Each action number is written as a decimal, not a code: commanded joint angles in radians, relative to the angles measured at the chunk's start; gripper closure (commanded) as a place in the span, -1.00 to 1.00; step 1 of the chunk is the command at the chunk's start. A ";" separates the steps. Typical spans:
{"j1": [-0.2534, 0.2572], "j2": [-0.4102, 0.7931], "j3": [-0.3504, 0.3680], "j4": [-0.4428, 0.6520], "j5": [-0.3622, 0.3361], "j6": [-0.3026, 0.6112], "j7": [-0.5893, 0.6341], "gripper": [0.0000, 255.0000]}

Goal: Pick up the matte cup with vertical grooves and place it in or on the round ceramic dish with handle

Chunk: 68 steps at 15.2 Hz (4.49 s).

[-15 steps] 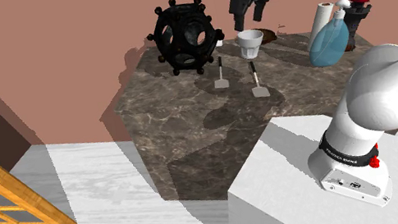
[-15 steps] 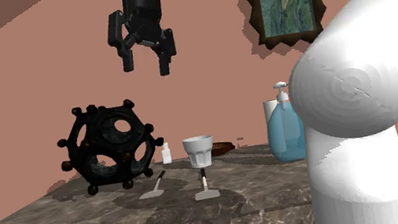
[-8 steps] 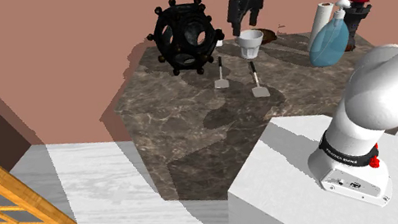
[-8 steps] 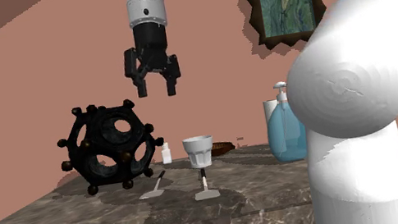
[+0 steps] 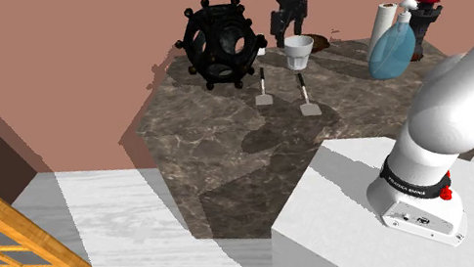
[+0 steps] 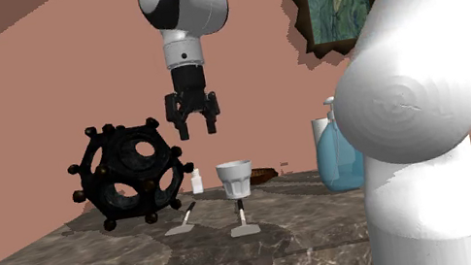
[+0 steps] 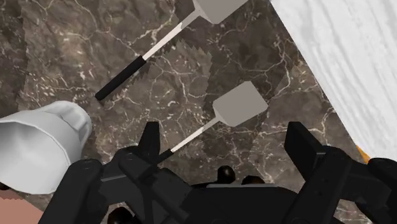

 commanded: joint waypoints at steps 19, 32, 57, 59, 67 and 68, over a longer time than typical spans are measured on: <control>-0.115 0.635 -0.163 0.405 0.032 0.236 -0.269 -1.00; -0.128 0.683 -0.163 0.374 0.047 0.314 -0.279 -1.00; -0.118 0.602 -0.169 0.467 0.026 0.144 -0.285 1.00; -0.117 0.593 -0.169 0.484 0.024 0.120 -0.287 1.00; -0.129 0.598 -0.176 0.590 0.034 0.021 -0.321 1.00; -0.144 0.626 -0.183 0.631 0.048 0.010 -0.347 1.00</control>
